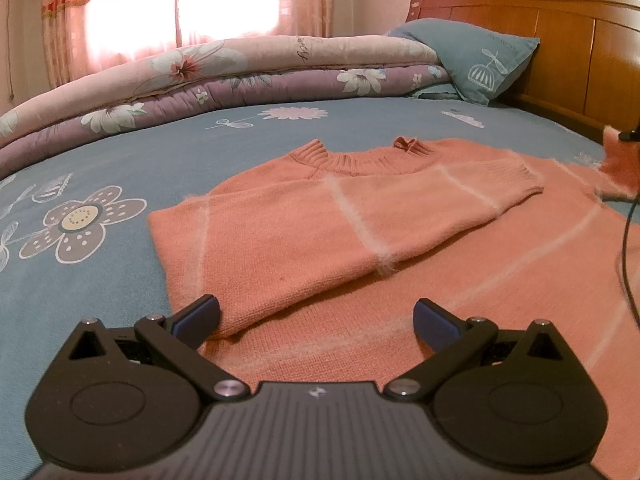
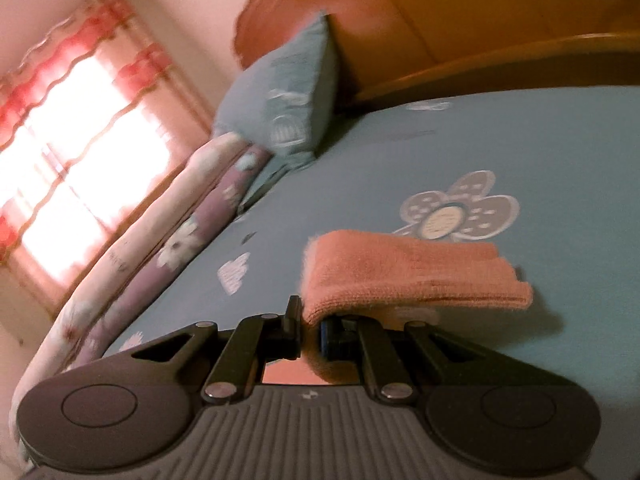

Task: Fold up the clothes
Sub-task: 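Lift the sleeve cuff with the right gripper toward the sweater body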

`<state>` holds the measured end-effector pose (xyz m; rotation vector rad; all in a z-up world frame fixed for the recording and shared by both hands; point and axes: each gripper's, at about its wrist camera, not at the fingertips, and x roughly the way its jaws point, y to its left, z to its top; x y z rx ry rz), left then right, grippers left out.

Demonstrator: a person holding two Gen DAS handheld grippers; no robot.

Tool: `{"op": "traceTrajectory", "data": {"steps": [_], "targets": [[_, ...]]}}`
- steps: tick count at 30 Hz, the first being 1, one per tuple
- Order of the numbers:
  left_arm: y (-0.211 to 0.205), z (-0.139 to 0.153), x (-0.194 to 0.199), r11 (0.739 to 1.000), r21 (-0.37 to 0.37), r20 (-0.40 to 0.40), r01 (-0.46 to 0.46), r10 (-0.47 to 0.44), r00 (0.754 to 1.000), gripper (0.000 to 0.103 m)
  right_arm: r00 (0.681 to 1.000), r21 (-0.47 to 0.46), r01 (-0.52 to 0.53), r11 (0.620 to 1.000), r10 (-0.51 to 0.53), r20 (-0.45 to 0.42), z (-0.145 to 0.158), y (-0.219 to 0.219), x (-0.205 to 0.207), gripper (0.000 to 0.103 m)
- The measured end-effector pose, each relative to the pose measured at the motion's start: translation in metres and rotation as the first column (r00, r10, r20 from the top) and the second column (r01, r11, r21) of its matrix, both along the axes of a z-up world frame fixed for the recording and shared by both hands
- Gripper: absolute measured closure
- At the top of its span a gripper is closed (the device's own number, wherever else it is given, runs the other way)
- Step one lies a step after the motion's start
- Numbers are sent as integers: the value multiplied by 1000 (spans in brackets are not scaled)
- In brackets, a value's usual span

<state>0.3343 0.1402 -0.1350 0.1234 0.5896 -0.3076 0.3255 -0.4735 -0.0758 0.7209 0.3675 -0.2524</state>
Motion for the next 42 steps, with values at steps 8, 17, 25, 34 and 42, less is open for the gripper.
{"op": "traceTrajectory", "data": {"steps": [8,17,25,34,42], "targets": [[8,1,1,998,-56,0,5,-5,1000,0,989,-96,-144,985,140,-49,37,54,35,92],[4,0,0,998,-63,2,6,-6,1000,0,949,-171,-309,936,291,-119,69,130,74,92],[6,0,-1,996,-89,1,8,-8,1000,0,900,-205,-432,878,406,-156,80,188,98,92],[12,1,0,992,-122,0,11,-11,1000,0,859,-267,-511,817,472,-198,94,237,107,92],[15,1,0,991,-134,-1,11,-12,1000,0,806,-333,-591,735,550,-218,99,286,110,92]]}}
